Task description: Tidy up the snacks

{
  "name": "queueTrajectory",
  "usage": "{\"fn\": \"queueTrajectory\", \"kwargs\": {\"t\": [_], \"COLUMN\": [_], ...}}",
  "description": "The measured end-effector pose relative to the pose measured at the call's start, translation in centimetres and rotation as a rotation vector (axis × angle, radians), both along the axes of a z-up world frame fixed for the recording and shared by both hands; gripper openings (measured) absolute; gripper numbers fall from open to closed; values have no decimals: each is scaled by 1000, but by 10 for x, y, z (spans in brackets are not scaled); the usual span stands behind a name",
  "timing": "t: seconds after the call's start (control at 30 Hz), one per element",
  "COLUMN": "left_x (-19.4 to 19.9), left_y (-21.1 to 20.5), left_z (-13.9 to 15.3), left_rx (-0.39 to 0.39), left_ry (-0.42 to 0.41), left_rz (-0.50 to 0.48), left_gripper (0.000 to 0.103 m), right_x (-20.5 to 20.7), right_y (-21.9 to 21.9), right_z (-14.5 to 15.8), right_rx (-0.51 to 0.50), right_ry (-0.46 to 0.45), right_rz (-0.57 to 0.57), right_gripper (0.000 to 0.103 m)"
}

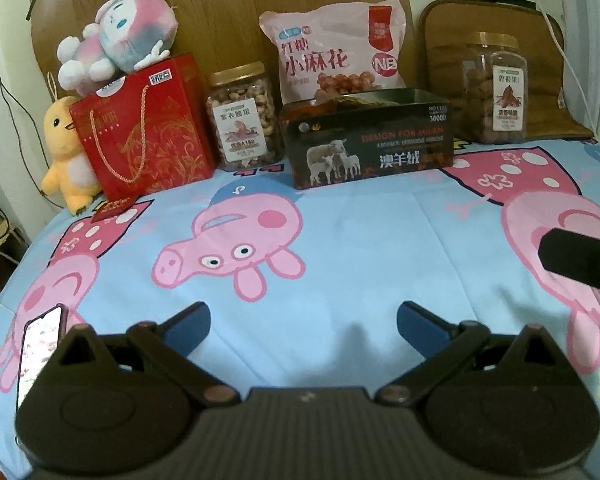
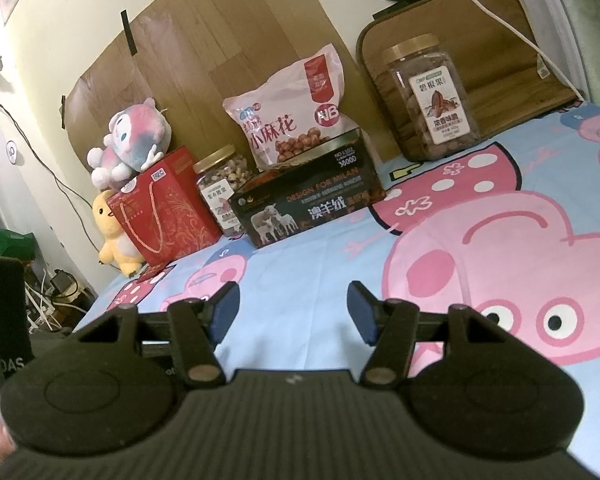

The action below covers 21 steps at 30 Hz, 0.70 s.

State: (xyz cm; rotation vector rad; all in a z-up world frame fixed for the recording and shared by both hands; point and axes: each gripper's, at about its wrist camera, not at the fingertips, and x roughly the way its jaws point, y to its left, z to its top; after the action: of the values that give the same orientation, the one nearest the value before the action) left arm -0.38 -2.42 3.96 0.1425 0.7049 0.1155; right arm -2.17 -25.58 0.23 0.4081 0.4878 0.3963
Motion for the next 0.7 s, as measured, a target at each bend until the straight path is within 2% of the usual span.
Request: {"fn": "queueTrajectory", "kwargs": {"t": [0.7], "left_x": [1], "left_y": [-2], "left_z": [-5], "left_rx": [3], "left_ry": [30], "left_rz": [-7], "left_gripper": [103], "right_x": [0], "right_y": [-2], "right_z": [-1], "right_rx": [7], "right_ry": [5], "right_rz": [-3], "right_gripper": [63]}}
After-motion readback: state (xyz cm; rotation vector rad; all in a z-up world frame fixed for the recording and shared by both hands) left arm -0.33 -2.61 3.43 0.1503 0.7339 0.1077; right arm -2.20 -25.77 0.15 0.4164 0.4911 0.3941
